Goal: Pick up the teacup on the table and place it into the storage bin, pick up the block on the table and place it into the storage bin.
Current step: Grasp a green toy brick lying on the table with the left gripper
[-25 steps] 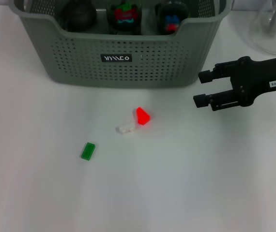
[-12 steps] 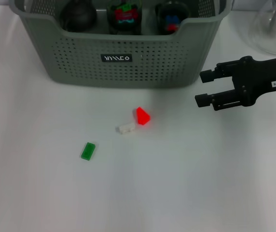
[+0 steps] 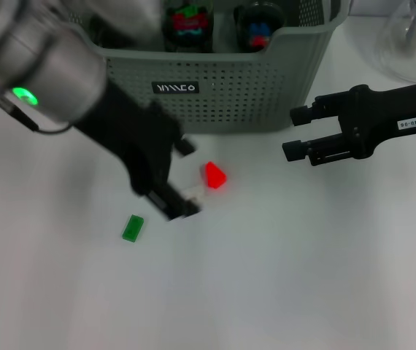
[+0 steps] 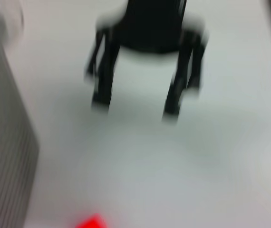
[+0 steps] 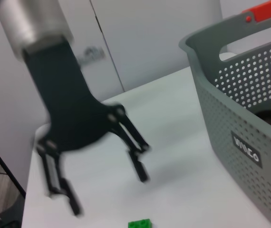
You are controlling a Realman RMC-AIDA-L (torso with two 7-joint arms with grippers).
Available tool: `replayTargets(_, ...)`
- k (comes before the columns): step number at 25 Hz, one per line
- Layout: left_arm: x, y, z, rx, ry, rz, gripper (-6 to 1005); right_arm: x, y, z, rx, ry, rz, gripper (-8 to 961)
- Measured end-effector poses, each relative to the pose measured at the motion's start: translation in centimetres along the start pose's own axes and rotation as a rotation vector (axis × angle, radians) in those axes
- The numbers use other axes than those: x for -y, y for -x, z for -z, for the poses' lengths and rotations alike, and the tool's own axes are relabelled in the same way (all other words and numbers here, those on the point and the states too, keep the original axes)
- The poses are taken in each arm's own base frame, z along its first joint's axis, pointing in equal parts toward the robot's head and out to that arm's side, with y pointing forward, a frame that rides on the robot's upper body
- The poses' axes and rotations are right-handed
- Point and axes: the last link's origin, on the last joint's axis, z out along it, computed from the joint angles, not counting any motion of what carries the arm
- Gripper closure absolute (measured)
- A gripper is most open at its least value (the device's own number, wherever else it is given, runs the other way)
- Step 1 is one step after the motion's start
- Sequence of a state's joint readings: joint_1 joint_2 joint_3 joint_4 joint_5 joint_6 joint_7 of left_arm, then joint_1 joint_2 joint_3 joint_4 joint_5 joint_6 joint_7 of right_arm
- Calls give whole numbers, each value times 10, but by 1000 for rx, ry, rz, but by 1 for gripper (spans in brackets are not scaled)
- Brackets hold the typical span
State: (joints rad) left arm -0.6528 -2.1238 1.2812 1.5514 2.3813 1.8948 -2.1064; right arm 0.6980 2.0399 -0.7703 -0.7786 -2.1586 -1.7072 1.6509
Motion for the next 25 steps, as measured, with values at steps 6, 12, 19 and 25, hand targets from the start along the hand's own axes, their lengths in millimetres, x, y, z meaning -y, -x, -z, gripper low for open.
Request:
replayTargets(6, 6, 1, -36, 291, -105, -120, 122, -2, 0, -5, 3, 14, -25, 173)
replayTargets(12, 2, 11, -62, 511, -111, -216, 134, -4, -3, -8, 6, 16, -48, 173)
replayTargets(19, -6, 14, -85, 579, -78, -303, 147, -5, -4, -12, 11, 24, -71, 173)
replayTargets(25, -3, 20, -98, 574, -71, -324, 159, -6, -5, -13, 14, 25, -75, 173)
